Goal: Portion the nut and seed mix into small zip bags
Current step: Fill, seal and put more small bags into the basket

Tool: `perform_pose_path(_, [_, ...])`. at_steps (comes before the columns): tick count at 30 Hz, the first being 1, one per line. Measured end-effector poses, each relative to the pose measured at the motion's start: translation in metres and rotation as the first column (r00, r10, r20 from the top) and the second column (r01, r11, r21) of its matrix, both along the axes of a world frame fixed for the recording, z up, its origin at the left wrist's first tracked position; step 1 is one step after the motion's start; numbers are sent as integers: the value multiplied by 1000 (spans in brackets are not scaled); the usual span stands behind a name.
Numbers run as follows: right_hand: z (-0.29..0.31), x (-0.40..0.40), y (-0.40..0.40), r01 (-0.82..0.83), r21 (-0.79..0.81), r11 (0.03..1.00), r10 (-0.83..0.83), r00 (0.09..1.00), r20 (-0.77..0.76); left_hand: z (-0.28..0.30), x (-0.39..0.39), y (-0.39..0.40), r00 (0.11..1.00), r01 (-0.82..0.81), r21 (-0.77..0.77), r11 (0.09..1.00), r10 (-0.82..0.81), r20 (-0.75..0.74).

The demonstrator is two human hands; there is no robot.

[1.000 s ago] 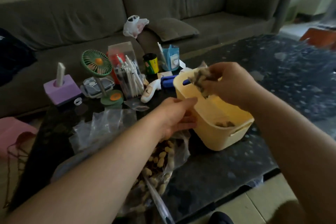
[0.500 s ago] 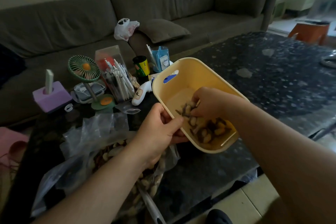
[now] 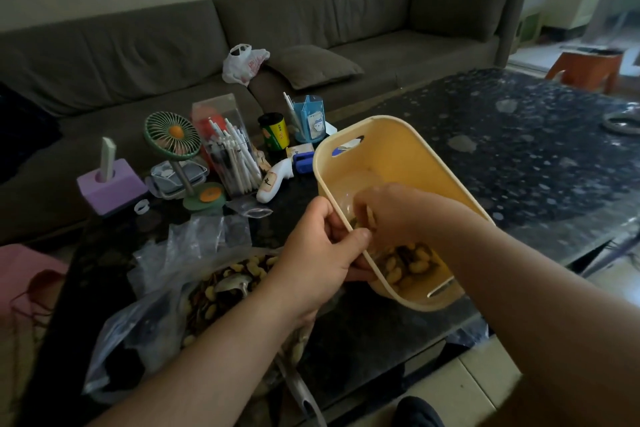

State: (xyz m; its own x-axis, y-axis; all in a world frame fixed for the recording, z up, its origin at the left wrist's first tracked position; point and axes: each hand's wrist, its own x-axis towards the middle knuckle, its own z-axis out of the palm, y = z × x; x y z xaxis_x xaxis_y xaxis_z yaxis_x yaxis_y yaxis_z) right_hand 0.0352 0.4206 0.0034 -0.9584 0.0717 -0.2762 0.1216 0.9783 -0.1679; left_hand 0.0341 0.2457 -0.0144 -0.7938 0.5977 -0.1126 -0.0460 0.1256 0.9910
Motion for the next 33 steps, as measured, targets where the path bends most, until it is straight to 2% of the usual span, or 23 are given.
perform_pose_path(2, [-10,-4,-4,-78,30,996,76,995,69,1,-2,1,1000,24,-20,1000,-24,-8])
perform_pose_path(8, [-8,-12,3,-23,27,999,21,997,78,8,-16,1,994,21,-48,999,-15,109])
perform_pose_path(10, [5,-8,8,91,-93,991,-97,994,-55,9,-23,3,989,-6,-77,997,17,147])
perform_pose_path(12, [20,-2,6,161,-272,949,-235,936,-264,8,-28,4,979,-36,-84,996,52,199])
perform_pose_path(13, [28,1,0,146,-362,921,-281,892,-354,7,-30,4,969,-48,-73,996,64,238])
perform_pose_path(15, [40,8,-22,20,-470,883,-277,829,-485,6,-33,1,947,-65,-61,996,81,312])
perform_pose_path(18, [42,16,-58,-187,-407,894,-111,787,-607,5,-33,-17,938,-38,-34,999,47,344])
perform_pose_path(21, [32,10,-82,-287,-335,897,14,776,-630,10,-36,-56,970,-53,-20,998,57,238])
perform_pose_path(24, [18,-3,-102,-347,-286,893,122,799,-589,21,-52,-108,982,-190,-151,970,187,-29])
perform_pose_path(26, [6,-11,-114,-383,-249,890,196,813,-549,22,-70,-145,926,-321,-313,894,227,-300])
perform_pose_path(28, [-5,-20,-125,-412,-225,883,249,818,-519,16,-90,-179,835,-447,-416,792,202,-512])
perform_pose_path(30, [-14,-29,-134,-414,-224,883,263,829,-494,5,-106,-201,790,-505,-495,707,147,-596])
perform_pose_path(33, [-21,-42,-147,-389,-232,892,250,849,-465,-24,-125,-213,791,-487,-623,612,7,-612])
